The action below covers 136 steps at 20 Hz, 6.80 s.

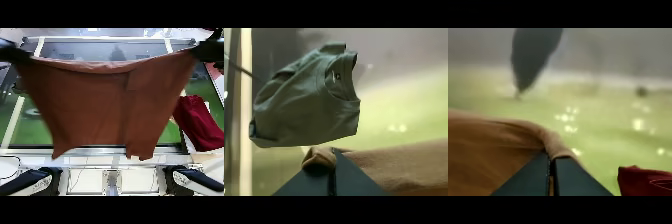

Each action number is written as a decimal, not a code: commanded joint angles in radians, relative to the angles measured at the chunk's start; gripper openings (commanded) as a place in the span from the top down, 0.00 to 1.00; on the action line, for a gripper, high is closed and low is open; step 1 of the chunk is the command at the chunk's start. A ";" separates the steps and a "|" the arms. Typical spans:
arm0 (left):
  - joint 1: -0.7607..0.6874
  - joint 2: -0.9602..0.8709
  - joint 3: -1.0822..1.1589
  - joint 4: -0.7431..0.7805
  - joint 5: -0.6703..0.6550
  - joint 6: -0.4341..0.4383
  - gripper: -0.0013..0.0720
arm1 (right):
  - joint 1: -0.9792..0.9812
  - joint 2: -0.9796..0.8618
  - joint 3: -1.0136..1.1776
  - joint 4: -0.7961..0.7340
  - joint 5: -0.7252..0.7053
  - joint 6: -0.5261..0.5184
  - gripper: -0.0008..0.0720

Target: Fold the shirts.

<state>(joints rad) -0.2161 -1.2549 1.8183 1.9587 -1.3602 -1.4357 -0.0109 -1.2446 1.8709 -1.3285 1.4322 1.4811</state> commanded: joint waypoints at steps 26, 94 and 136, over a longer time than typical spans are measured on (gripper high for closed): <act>0.692 0.480 -0.942 -0.064 0.342 -0.298 0.03 | -0.373 0.014 -0.504 0.205 -0.039 -0.259 0.42; 0.863 0.069 -1.457 -1.507 0.412 0.330 0.97 | -0.107 0.137 -1.432 0.758 -0.722 -0.224 0.98; 0.145 -0.482 -0.216 -0.006 0.469 -0.078 0.97 | -0.107 -0.546 -0.191 0.386 -0.494 -0.237 0.98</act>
<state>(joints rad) -0.0769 -1.6413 1.6066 1.9484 -0.9997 -1.4803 -0.1173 -1.6855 1.6802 -0.9764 1.0843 1.2484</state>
